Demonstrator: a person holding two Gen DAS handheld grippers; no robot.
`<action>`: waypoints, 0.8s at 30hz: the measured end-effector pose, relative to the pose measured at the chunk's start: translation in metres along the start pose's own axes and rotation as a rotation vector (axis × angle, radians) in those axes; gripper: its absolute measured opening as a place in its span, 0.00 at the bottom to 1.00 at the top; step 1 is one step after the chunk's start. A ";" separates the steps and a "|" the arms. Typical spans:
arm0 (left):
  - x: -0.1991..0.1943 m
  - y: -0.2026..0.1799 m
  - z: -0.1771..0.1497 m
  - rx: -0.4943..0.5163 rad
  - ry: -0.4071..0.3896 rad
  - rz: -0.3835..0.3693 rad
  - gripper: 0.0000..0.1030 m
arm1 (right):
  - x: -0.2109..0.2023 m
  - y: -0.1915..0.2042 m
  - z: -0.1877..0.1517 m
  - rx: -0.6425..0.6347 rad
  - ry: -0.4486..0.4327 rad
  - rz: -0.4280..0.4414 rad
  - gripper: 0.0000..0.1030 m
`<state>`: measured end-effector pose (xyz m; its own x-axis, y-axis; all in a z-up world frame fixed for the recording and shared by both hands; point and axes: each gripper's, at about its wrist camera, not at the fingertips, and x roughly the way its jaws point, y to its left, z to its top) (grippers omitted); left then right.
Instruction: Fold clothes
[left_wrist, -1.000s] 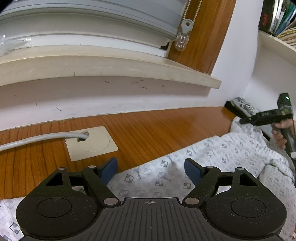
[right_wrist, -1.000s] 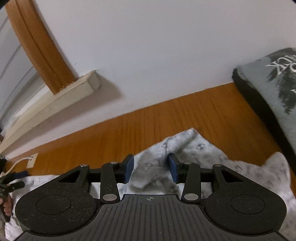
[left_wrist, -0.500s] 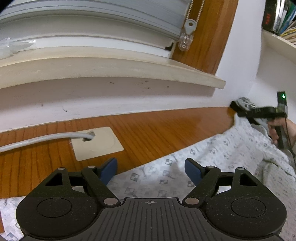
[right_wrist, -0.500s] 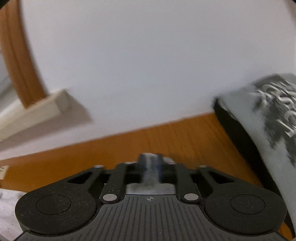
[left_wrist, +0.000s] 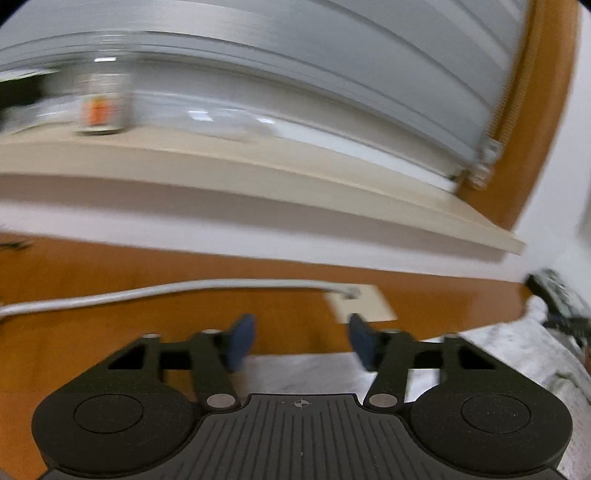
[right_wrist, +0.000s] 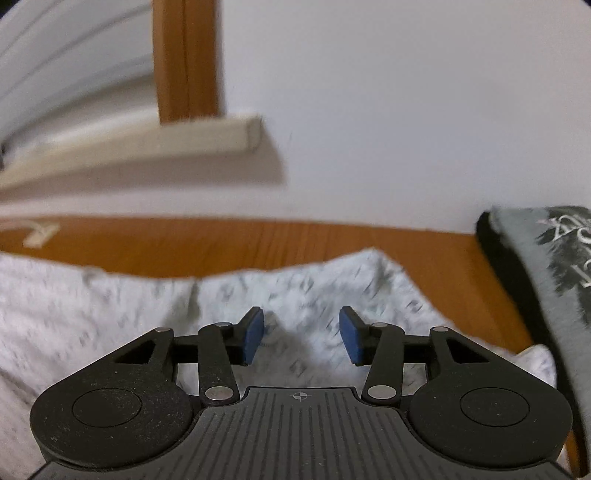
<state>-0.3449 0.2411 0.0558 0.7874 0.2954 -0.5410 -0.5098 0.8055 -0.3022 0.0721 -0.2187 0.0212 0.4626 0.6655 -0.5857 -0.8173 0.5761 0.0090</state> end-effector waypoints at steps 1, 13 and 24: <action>-0.005 0.005 -0.001 -0.014 0.005 -0.001 0.41 | 0.002 0.002 -0.001 -0.009 0.004 -0.001 0.46; 0.016 0.017 -0.013 -0.138 0.107 -0.048 0.41 | 0.004 0.001 -0.004 -0.002 0.006 0.001 0.48; -0.017 0.028 -0.018 -0.161 -0.070 -0.018 0.00 | 0.004 -0.005 -0.006 0.030 0.002 0.023 0.48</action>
<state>-0.3788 0.2487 0.0422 0.8163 0.3215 -0.4799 -0.5399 0.7200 -0.4360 0.0754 -0.2221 0.0138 0.4432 0.6776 -0.5870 -0.8169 0.5749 0.0468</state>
